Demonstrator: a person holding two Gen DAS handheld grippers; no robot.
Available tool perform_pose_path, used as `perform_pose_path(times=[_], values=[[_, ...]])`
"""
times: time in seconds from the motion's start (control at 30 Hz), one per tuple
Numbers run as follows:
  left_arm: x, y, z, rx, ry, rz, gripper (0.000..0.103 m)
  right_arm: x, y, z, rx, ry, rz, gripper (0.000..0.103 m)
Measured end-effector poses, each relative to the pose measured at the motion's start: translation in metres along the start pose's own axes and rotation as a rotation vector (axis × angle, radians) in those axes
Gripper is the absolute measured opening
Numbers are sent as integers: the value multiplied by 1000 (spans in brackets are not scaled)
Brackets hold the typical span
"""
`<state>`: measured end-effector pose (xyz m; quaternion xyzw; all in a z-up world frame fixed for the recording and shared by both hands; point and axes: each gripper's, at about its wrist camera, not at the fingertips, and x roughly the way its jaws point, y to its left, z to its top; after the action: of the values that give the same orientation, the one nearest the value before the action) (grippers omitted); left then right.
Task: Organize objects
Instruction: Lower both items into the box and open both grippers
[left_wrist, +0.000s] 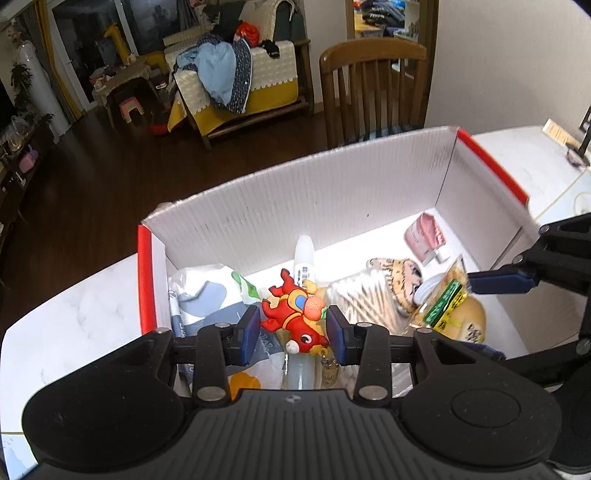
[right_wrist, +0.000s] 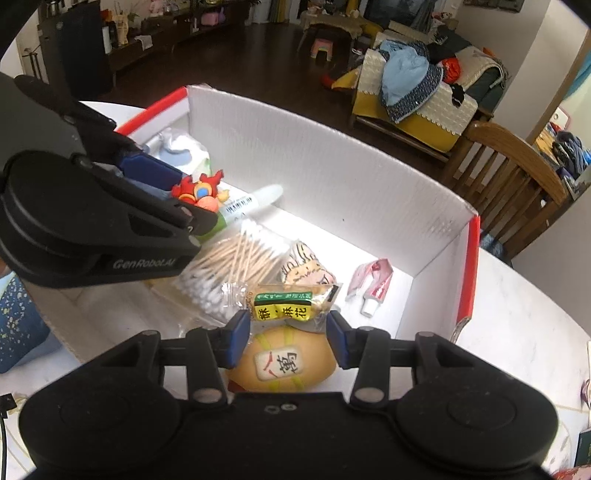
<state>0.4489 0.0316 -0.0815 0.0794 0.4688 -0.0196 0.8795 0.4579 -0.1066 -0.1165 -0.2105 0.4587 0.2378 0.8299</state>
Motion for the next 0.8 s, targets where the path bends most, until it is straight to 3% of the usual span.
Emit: perform_pose_path(times=[0.17,0.3,0.47,0.8], values=[[8,-1,-1,-6,28,-10,38,4,-3,-2,17,5,7,45],[12,-2,-3,-6,43,-12,40,6,-7,-4,42,10,12,54],[11,1,-4,-36,29,-9,62,3,-11,-7,60,-5,20,61],[-10,6,-6,-73,1,-35,65,-21,-16,-8,93,-66,37,71]])
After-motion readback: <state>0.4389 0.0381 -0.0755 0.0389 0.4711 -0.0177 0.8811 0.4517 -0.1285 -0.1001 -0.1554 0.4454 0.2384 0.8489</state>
